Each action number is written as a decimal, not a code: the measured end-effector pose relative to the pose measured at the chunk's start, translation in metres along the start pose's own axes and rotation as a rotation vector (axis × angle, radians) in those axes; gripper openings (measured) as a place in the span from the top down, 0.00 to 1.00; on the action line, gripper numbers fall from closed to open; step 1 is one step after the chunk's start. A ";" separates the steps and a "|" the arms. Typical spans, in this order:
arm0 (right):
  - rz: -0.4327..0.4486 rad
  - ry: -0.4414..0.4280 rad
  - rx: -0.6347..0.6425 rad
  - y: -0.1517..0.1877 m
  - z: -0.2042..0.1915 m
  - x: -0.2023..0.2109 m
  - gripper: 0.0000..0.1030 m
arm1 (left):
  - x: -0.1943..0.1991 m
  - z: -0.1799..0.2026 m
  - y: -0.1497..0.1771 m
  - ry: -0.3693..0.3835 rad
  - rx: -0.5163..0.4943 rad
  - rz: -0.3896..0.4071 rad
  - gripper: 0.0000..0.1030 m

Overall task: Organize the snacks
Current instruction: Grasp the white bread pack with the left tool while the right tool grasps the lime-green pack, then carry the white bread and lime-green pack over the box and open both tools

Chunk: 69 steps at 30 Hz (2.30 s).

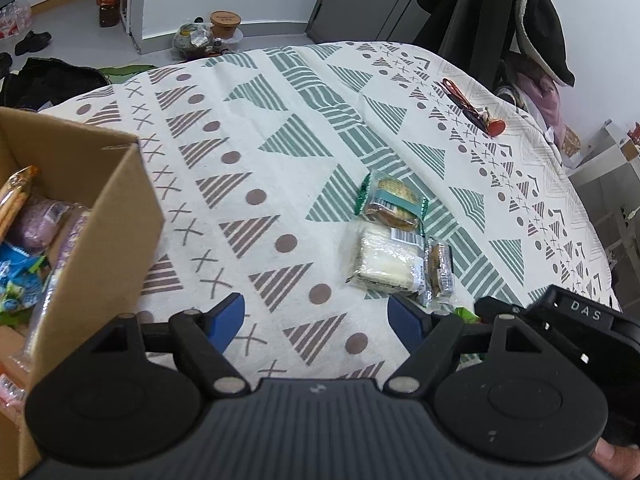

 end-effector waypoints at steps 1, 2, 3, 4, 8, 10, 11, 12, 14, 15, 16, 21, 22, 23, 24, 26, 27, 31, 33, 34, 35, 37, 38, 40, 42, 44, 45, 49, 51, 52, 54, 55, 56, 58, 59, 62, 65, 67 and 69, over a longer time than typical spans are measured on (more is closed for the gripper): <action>-0.001 -0.005 -0.005 0.001 0.000 0.001 0.49 | -0.002 0.002 -0.001 0.000 -0.004 0.000 0.24; -0.002 -0.010 -0.006 0.001 -0.002 -0.001 0.49 | -0.005 0.004 -0.002 0.000 -0.007 0.001 0.24; -0.006 -0.010 -0.007 0.001 -0.002 -0.002 0.49 | -0.007 0.006 -0.003 0.001 -0.009 0.001 0.24; -0.014 -0.004 -0.016 0.001 0.000 -0.004 0.49 | -0.009 0.008 -0.004 0.000 -0.010 0.002 0.24; -0.038 -0.016 -0.090 -0.001 0.013 -0.011 0.50 | -0.020 0.017 -0.009 0.000 -0.019 0.003 0.24; -0.031 -0.019 -0.093 -0.003 0.013 -0.011 0.51 | -0.027 0.021 -0.011 0.000 -0.023 -0.001 0.24; -0.027 -0.016 -0.091 -0.004 0.013 -0.011 0.55 | -0.031 0.024 -0.012 0.000 -0.025 -0.003 0.24; -0.026 -0.011 -0.090 -0.005 0.014 -0.012 0.59 | -0.034 0.026 -0.013 -0.001 -0.028 -0.004 0.24; -0.029 0.000 -0.092 -0.005 0.017 -0.014 0.70 | -0.041 0.030 -0.014 -0.004 -0.036 -0.007 0.24; -0.028 -0.005 -0.097 -0.006 0.018 -0.015 0.71 | -0.044 0.032 -0.015 -0.005 -0.038 -0.011 0.24; -0.026 -0.004 -0.091 -0.006 0.017 -0.014 0.72 | -0.048 0.034 -0.015 -0.006 -0.038 -0.014 0.24; 0.003 0.000 -0.100 -0.013 0.019 -0.010 0.72 | -0.068 0.046 -0.016 -0.018 -0.060 -0.030 0.24; 0.011 0.001 -0.105 -0.015 0.020 -0.008 0.72 | -0.072 0.048 -0.015 -0.021 -0.066 -0.032 0.24; 0.016 -0.002 -0.110 -0.017 0.021 -0.007 0.72 | -0.075 0.050 -0.015 -0.025 -0.070 -0.031 0.24; 0.017 -0.007 -0.110 -0.018 0.021 -0.006 0.72 | -0.077 0.052 -0.016 -0.025 -0.075 -0.029 0.24; 0.019 -0.014 -0.104 -0.018 0.019 -0.006 0.72 | -0.083 0.057 -0.016 -0.030 -0.089 -0.028 0.24; 0.018 -0.016 -0.101 -0.018 0.018 -0.006 0.72 | -0.085 0.058 -0.016 -0.037 -0.096 -0.028 0.24; 0.011 -0.008 -0.098 -0.018 0.020 -0.007 0.72 | -0.094 0.063 -0.014 -0.056 -0.125 -0.027 0.24; -0.002 0.004 -0.088 -0.016 0.020 -0.010 0.72 | -0.097 0.065 -0.013 -0.071 -0.154 -0.024 0.23; -0.005 0.004 -0.082 -0.015 0.020 -0.011 0.71 | -0.098 0.066 -0.012 -0.079 -0.168 -0.024 0.23; -0.011 0.003 -0.070 -0.013 0.019 -0.011 0.71 | -0.100 0.067 -0.012 -0.086 -0.184 -0.029 0.23; -0.020 0.003 -0.056 -0.011 0.017 -0.012 0.71 | -0.104 0.068 -0.010 -0.099 -0.213 -0.039 0.23; -0.024 0.002 -0.054 -0.011 0.017 -0.012 0.71 | -0.105 0.069 -0.010 -0.106 -0.224 -0.037 0.23; -0.032 -0.006 -0.058 -0.010 0.016 -0.011 0.72 | -0.104 0.069 -0.010 -0.116 -0.233 -0.032 0.24; -0.028 -0.019 -0.058 -0.010 0.013 -0.008 0.72 | -0.104 0.068 -0.008 -0.122 -0.243 -0.025 0.32; -0.015 -0.039 -0.049 -0.011 0.008 -0.002 0.73 | -0.098 0.065 -0.008 -0.132 -0.245 -0.016 0.43; -0.010 -0.049 -0.046 -0.012 0.005 0.001 0.73 | -0.095 0.063 -0.009 -0.128 -0.232 -0.017 0.46; -0.009 -0.088 -0.036 -0.011 -0.005 0.008 0.73 | -0.079 0.057 -0.006 -0.109 -0.193 -0.019 0.48; -0.012 -0.104 -0.025 -0.010 -0.010 0.010 0.73 | -0.067 0.054 -0.007 -0.108 -0.180 -0.009 0.48; -0.014 -0.113 -0.019 -0.009 -0.013 0.011 0.73 | -0.061 0.052 -0.007 -0.102 -0.170 -0.006 0.48; -0.017 -0.134 -0.005 -0.006 -0.019 0.014 0.73 | -0.048 0.049 -0.009 -0.099 -0.157 0.007 0.48; -0.018 -0.143 0.001 -0.005 -0.022 0.015 0.73 | -0.042 0.047 -0.010 -0.101 -0.154 0.015 0.48; -0.021 -0.153 0.009 -0.004 -0.026 0.017 0.73 | -0.035 0.044 -0.011 -0.103 -0.149 0.022 0.48; -0.027 -0.171 0.020 0.000 -0.032 0.020 0.73 | -0.021 0.039 -0.012 -0.104 -0.133 0.037 0.48; -0.031 -0.183 0.026 0.002 -0.036 0.022 0.73 | -0.015 0.037 -0.013 -0.106 -0.126 0.043 0.48; -0.037 -0.222 0.054 0.008 -0.048 0.030 0.73 | 0.004 0.031 -0.014 -0.107 -0.106 0.060 0.48; -0.035 -0.253 0.066 0.012 -0.057 0.040 0.73 | 0.024 0.025 -0.016 -0.110 -0.089 0.079 0.48; -0.028 -0.260 0.084 0.016 -0.061 0.046 0.73 | 0.037 0.020 -0.016 -0.113 -0.063 0.091 0.48; -0.025 -0.266 0.096 0.020 -0.064 0.052 0.73 | 0.049 0.015 -0.016 -0.119 -0.047 0.101 0.48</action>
Point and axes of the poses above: each gripper's, at about its wrist camera, not at the fingertips, and x roughly against the way its jaws point, z to its right, y to its underside, the point moved 9 cm from there along -x, roughly the way its jaws point, and after that the axes turned 3 degrees about y, right-handed, at the moved point
